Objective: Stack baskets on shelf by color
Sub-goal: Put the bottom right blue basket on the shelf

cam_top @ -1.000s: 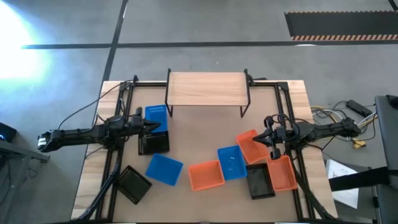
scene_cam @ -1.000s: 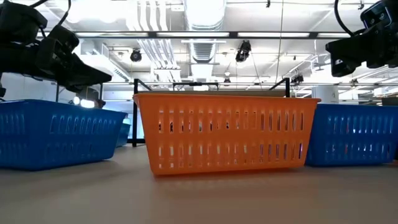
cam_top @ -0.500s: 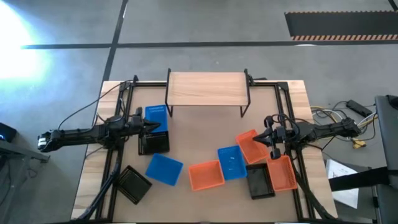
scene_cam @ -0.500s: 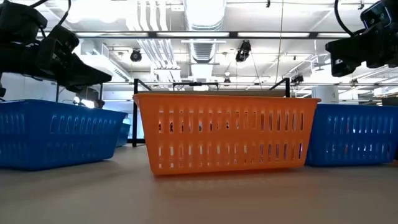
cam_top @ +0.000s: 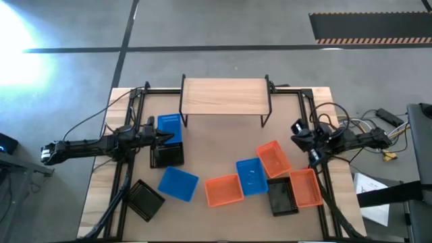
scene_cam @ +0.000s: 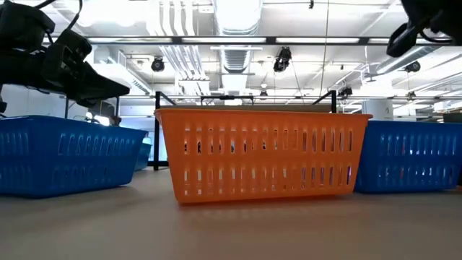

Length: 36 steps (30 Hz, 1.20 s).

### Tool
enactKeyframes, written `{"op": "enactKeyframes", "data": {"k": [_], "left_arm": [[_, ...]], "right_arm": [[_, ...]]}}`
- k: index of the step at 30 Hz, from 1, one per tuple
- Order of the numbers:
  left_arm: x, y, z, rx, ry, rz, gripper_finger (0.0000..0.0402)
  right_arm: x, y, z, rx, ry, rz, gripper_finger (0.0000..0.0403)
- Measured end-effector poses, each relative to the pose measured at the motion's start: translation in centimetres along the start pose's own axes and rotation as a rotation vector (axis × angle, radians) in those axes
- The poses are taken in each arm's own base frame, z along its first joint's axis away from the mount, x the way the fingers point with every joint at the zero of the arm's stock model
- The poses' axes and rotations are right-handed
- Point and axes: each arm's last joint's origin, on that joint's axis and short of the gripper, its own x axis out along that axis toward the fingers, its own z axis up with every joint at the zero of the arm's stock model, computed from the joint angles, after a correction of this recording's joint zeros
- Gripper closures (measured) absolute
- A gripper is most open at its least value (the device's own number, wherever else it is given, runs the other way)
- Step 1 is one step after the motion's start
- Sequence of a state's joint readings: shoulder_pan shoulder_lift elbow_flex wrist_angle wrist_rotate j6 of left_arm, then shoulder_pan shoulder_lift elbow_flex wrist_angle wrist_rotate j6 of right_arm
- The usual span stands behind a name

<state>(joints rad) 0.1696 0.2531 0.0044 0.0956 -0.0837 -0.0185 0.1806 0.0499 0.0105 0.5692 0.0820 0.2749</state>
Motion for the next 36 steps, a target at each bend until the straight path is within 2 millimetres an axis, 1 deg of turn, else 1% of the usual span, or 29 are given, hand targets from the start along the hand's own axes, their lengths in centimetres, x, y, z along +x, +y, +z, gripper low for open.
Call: {"op": "enactKeyframes", "data": {"k": [1, 4, 7, 8, 10, 12, 15, 18, 20, 23, 26, 28, 30, 32, 34, 36], "left_arm": [[0.0, 0.0, 0.0, 0.000, 0.000, 0.001, 0.0402], [0.0, 0.0, 0.0, 0.000, 0.000, 0.000, 0.0402], [0.0, 0.0, 0.0, 0.000, 0.000, 0.000, 0.0402], [0.0, 0.0, 0.0, 0.000, 0.000, 0.000, 0.0402], [0.0, 0.0, 0.0, 0.000, 0.002, 0.000, 0.0402], [0.0, 0.0, 0.0, 0.000, 0.001, 0.000, 0.0402], [0.0, 0.0, 0.0, 0.000, 0.001, 0.000, 0.0402], [0.0, 0.0, 0.0, 0.000, 0.001, 0.000, 0.0402], [0.0, 0.0, 0.0, 0.000, 0.001, 0.000, 0.0402], [0.0, 0.0, 0.0, 0.000, 0.001, 0.000, 0.0402], [0.0, 0.0, 0.0, 0.000, 0.000, 0.000, 0.0402], [0.0, 0.0, 0.0, 0.000, 0.000, 0.000, 0.0402], [0.0, 0.0, 0.0, 0.000, 0.001, 0.000, 0.0402], [0.0, 0.0, 0.0, 0.000, -0.001, 0.000, 0.0402], [0.0, 0.0, 0.0, 0.000, 0.000, 0.000, 0.0402], [0.0, 0.0, 0.0, 0.000, 0.000, 0.000, 0.0402]], "right_arm": [[0.1, 0.0, 0.0, -0.006, 0.009, -0.003, 0.0394], [0.7, 0.1, -0.4, -0.116, 0.091, 0.007, 0.0394], [2.2, 0.5, -0.6, -0.118, 0.211, 0.023, 0.0394], [2.9, 0.6, -0.9, -0.125, 0.289, 0.014, 0.0394], [4.6, 0.6, -2.6, -0.153, 0.528, -0.031, 0.0394], [6.1, 0.9, -2.9, -0.159, 0.688, -0.076, 0.0394], [8.3, 1.4, -3.2, -0.111, 0.874, -0.139, 0.0394], [10.5, 2.0, -3.9, -0.060, 1.014, -0.183, 0.0386], [11.5, 2.3, -4.8, -0.042, 1.131, -0.200, 0.0373], [13.7, 3.1, -5.4, 0.004, 1.247, -0.203, 0.0343], [14.9, 3.8, -6.6, 0.044, 1.432, -0.225, 0.0305], [15.8, 4.5, -7.0, 0.042, 1.512, -0.217, 0.0280], [16.4, 5.4, -7.6, 0.021, 1.589, -0.202, 0.0259], [16.5, 6.3, -8.9, -0.008, 1.665, -0.184, 0.0243], [16.5, 7.1, -10.3, -0.036, 1.717, -0.168, 0.0233], [16.6, 7.7, -11.6, -0.070, 1.732, -0.180, 0.0228]]}}
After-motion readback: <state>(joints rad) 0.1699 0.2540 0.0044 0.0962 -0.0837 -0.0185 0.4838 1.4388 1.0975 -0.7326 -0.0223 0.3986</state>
